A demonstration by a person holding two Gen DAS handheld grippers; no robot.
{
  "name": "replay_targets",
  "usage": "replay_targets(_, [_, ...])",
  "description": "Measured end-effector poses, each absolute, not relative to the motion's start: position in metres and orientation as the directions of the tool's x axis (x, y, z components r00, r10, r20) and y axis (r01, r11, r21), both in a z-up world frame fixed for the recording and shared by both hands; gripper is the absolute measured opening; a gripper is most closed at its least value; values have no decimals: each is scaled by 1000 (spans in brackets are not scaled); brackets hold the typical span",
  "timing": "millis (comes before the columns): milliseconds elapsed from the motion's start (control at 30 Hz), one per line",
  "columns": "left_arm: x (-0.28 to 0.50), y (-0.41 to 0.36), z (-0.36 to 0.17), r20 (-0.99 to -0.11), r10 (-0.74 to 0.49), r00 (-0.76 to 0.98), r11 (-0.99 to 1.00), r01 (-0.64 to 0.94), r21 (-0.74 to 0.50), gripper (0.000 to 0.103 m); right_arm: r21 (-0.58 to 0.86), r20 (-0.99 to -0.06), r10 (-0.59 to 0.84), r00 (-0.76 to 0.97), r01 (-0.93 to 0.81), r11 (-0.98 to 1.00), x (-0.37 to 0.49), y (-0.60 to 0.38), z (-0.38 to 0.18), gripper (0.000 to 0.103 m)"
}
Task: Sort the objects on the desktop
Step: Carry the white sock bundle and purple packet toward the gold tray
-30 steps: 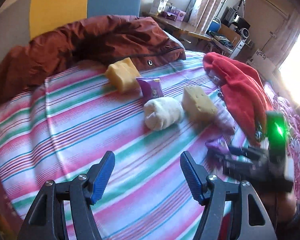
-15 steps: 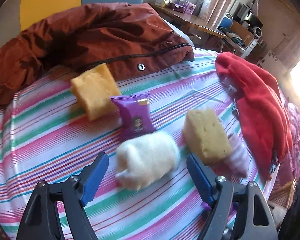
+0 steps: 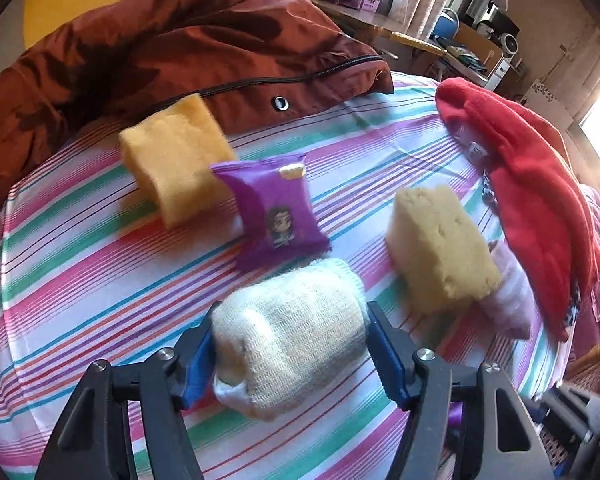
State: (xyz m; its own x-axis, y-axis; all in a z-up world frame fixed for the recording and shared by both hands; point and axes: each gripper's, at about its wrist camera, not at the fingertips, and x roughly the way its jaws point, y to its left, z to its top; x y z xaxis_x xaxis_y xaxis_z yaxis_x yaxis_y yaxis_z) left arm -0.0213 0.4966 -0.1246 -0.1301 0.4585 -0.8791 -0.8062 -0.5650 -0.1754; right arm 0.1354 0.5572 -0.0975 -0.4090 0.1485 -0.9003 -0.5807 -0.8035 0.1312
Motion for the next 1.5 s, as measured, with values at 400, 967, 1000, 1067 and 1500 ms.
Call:
replay_targets(400, [-9, 426, -109, -848, 455, -272, -630, -772, -90, 69, 115, -880, 137, -455, -484, -867, 122, 540, -92, 43])
replay_targets(967, [7, 315, -41, -741, 494, -454, -719, -693, -55, 69, 75, -854, 143, -501, -390, -918, 115, 513, -83, 43])
replay_targets(1000, [7, 310, -38, -738, 495, -459, -724, -687, -58, 69, 72, -852, 142, -503, -382, -921, 114, 510, -82, 43])
replay_targets(1067, [8, 295, -33, -729, 491, -477, -739, -672, -58, 69, 63, -851, 144, -504, -371, -927, 113, 507, -82, 43])
replay_targets(1500, [8, 218, -19, -700, 441, -562, -816, -575, -52, 69, 23, -846, 163, -507, -341, -940, 111, 497, -83, 43])
